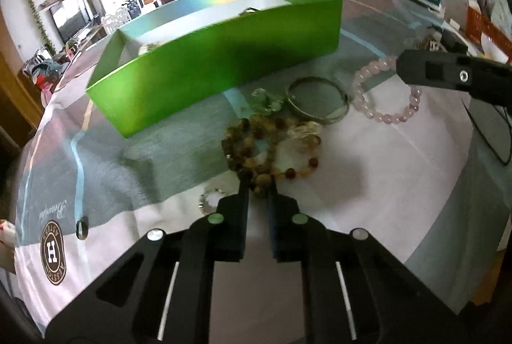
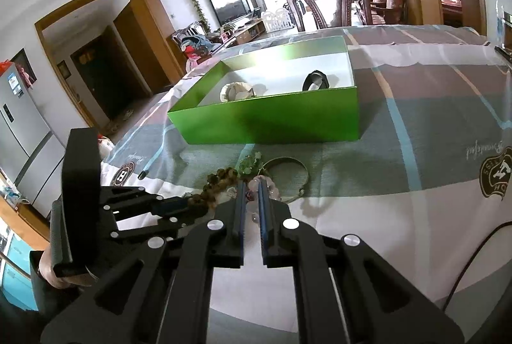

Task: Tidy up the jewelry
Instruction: 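Grasp the brown beaded bracelet with the left tool while the right tool holds its bracelet, then carry the brown bracelet into the green box and open the left tool while the right tool carries its bracelet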

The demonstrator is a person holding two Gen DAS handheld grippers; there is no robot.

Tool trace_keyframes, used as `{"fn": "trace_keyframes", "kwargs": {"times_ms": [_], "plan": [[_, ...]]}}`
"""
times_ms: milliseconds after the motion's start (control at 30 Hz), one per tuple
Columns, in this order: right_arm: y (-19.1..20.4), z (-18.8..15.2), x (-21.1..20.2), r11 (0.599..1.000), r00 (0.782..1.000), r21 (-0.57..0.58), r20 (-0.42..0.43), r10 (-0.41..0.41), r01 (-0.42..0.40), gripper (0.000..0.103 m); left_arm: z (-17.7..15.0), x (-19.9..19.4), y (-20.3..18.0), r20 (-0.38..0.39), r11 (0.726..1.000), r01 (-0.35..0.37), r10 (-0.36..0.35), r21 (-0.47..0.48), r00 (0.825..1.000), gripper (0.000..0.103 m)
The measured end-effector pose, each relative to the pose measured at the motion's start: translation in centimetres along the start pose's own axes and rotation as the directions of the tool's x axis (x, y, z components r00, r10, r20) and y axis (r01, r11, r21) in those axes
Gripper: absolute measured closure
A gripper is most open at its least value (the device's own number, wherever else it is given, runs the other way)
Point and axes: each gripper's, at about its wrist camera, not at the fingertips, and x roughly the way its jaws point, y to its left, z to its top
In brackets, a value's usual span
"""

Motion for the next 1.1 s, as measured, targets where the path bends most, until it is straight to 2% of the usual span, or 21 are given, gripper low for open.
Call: {"fn": "trace_keyframes", "kwargs": {"times_ms": [100, 200, 367, 467, 1100], "plan": [[0.1, 0.1, -0.3, 1.0, 1.0, -0.001, 0.008, 0.005, -0.005, 0.095, 0.0, -1.6, 1.0, 0.052, 0.998, 0.027, -0.023, -0.059, 0.998, 0.092], [0.4, 0.2, -0.8, 1.0, 1.0, -0.002, 0.022, 0.018, -0.018, 0.095, 0.2, -4.3, 2.7, 0.139, 0.988, 0.057, -0.037, -0.144, 0.99, 0.092], [1.2, 0.5, -2.2, 0.999, 0.998, -0.014, 0.051, 0.036, -0.035, 0.095, 0.5, -8.2, 3.7, 0.25, 0.975, 0.088, -0.035, -0.205, 0.968, 0.092], [1.8, 0.5, -2.8, 0.999, 0.997, -0.022, 0.058, 0.046, -0.045, 0.095, 0.4, -9.7, 3.8, 0.283, 0.969, 0.109, -0.043, -0.222, 0.958, 0.092], [2.5, 0.2, -3.3, 0.999, 0.997, -0.032, 0.06, 0.043, -0.041, 0.095, -0.7, -10.0, 4.1, 0.267, 0.965, 0.107, -0.041, -0.239, 0.963, 0.092]]}}
